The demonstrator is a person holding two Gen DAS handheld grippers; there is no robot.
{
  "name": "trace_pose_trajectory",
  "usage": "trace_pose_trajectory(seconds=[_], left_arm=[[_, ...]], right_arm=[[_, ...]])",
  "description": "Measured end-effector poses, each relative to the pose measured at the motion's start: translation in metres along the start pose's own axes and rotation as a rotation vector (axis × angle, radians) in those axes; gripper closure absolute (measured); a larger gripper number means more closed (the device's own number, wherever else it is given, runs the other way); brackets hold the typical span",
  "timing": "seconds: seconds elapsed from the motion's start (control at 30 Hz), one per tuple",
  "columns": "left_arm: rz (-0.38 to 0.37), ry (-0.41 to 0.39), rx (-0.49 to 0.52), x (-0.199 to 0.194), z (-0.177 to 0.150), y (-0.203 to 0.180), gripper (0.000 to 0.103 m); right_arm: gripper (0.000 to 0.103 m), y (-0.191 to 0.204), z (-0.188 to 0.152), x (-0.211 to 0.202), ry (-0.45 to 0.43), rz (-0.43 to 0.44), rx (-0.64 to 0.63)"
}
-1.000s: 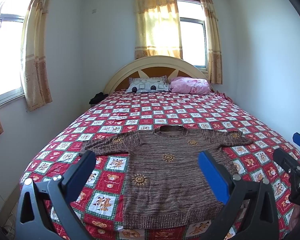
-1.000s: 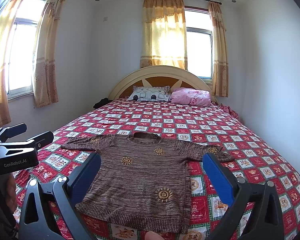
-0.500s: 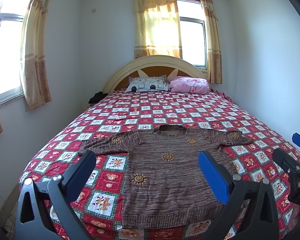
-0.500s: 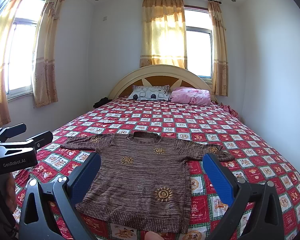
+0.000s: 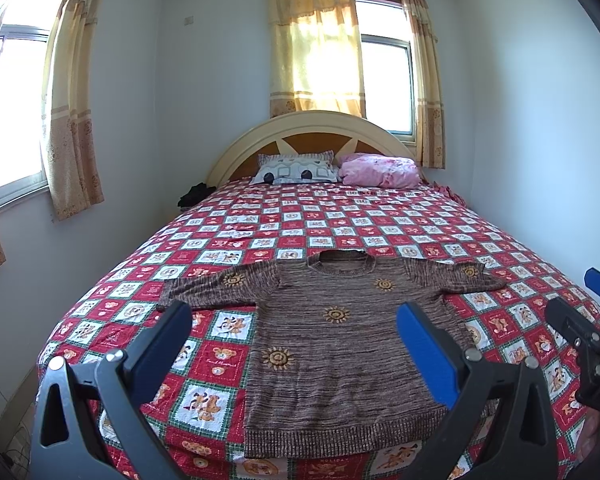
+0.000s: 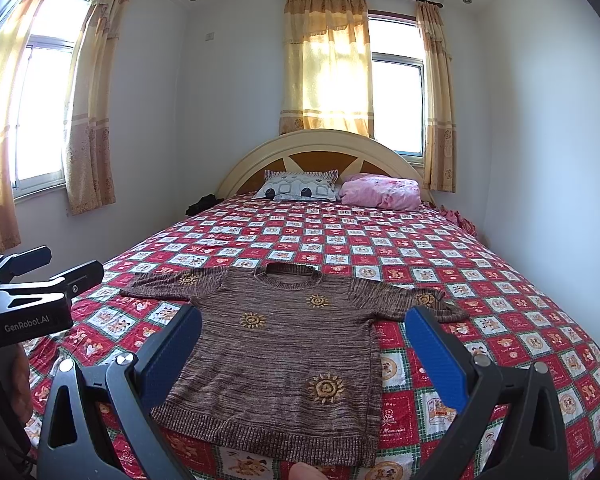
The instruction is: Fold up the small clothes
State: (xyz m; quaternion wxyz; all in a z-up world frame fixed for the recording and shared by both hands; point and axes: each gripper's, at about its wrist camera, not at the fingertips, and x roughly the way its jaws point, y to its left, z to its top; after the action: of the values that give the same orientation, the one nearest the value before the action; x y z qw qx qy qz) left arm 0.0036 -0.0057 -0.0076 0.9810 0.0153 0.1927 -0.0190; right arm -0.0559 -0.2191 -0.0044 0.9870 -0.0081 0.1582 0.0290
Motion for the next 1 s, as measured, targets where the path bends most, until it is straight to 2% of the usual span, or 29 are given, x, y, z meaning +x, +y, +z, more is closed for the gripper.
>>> trace_pose_trajectory(seconds=[0.5,0.8,1.0], left_arm=[[0.005,0.028,0.0,0.013,-0.007,-0.001,0.0],[0.004,0.091,0.017,0.04,-0.021,-0.007,0.0],[0.0,0.155,0.035,0.069,-0.035,-0.012,0.0]], right_arm=[[0.001,-0.001,-0.008,0.011,0.024,0.0,0.003],[0.001,-0.002,-0.023,0.034,0.076,0.013,0.019],[0.001,-0.013,-0.039,0.063,0.152,-0.001,0.037]])
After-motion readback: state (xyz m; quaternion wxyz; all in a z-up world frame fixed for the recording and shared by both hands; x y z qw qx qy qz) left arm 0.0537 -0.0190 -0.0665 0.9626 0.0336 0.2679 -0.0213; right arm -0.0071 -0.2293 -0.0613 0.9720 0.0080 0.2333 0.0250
